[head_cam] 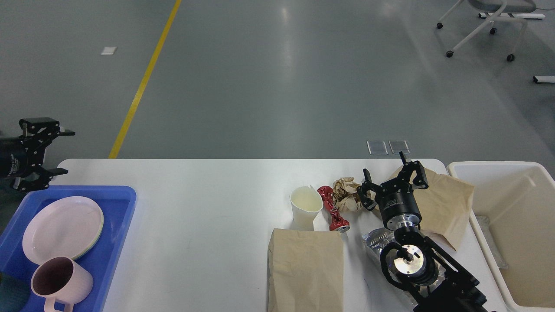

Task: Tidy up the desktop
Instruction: 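Release the pink plate and bring the left gripper back over the tray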

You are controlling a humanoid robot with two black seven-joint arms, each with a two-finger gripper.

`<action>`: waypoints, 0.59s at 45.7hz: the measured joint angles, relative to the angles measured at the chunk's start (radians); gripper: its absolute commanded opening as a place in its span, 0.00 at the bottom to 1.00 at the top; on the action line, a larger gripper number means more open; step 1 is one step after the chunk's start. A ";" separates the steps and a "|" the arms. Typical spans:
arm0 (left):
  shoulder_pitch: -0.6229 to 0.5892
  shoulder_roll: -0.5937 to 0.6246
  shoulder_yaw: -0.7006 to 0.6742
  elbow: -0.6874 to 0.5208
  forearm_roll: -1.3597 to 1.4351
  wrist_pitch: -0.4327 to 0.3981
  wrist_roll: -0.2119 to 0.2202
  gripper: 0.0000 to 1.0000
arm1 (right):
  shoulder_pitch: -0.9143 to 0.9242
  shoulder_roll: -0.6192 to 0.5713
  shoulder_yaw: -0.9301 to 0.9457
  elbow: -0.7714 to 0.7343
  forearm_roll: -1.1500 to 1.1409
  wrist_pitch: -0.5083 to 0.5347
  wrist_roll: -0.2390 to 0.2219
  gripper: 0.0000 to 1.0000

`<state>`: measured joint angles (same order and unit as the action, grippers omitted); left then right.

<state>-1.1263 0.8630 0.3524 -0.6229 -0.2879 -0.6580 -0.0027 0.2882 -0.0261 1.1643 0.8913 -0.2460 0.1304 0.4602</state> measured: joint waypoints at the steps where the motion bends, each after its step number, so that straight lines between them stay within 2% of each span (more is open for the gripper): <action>1: 0.032 -0.002 -0.069 0.000 -0.001 -0.004 -0.013 0.96 | 0.000 0.000 0.000 0.000 0.000 0.000 0.000 1.00; 6: 0.232 -0.048 -0.490 -0.004 0.005 -0.021 -0.089 0.96 | 0.000 0.000 0.000 0.000 0.000 0.000 0.000 1.00; 8: 0.300 -0.087 -0.662 -0.004 0.007 -0.027 -0.100 0.96 | 0.000 0.000 0.000 0.000 0.000 0.000 0.000 1.00; 12: 0.379 -0.181 -0.921 -0.004 0.013 -0.022 -0.106 0.96 | 0.000 0.000 0.000 0.000 0.000 0.000 0.000 1.00; 16: 0.427 -0.269 -1.040 -0.005 0.028 0.003 -0.114 0.96 | 0.000 0.000 0.000 0.000 0.001 0.000 0.000 1.00; 27: 0.623 -0.408 -1.238 -0.021 0.064 0.029 -0.141 0.96 | 0.000 0.000 0.000 0.000 0.000 0.000 0.000 1.00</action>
<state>-0.5036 0.4548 -0.8859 -0.6439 -0.2239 -0.6294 -0.1433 0.2881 -0.0261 1.1643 0.8913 -0.2456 0.1304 0.4602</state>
